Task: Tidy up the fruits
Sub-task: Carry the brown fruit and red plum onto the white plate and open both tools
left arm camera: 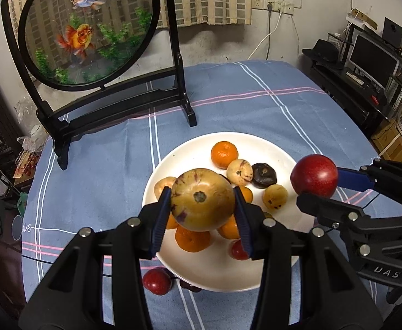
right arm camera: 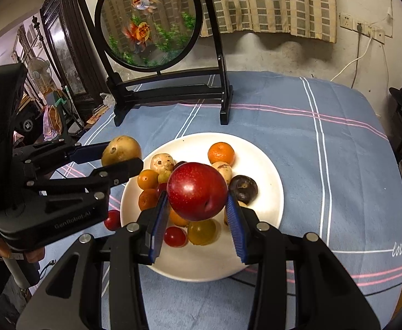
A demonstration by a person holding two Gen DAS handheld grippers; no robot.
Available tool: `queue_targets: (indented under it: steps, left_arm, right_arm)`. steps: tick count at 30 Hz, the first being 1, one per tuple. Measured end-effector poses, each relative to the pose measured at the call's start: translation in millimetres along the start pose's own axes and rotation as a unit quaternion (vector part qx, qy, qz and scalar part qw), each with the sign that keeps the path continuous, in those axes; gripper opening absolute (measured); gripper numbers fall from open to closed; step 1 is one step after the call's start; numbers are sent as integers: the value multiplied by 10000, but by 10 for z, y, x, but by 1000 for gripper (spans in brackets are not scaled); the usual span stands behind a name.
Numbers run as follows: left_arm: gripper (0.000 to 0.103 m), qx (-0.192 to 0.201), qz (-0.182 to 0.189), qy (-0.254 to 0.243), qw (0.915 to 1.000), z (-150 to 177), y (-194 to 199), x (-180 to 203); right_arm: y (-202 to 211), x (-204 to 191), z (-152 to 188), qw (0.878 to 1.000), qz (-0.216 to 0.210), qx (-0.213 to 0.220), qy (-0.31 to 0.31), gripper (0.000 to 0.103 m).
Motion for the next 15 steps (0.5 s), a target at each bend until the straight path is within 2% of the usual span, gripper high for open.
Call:
queue_targets:
  steps: [15]
  left_arm:
    - [45,-120,-68,-161,9998,-30,-315,27]
  right_arm:
    - [-315,119,-109,9998,-65,-170,59,42]
Point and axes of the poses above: each gripper's, at about its wrist camera, not at the fingertips, and y roughly against the way its jaws point, x to its right, z to its underside, the point moved 6 cm from there along -y, roughly the way its jaws point, and after that the axes turned 15 degrees about y, right-handed, at the moved point
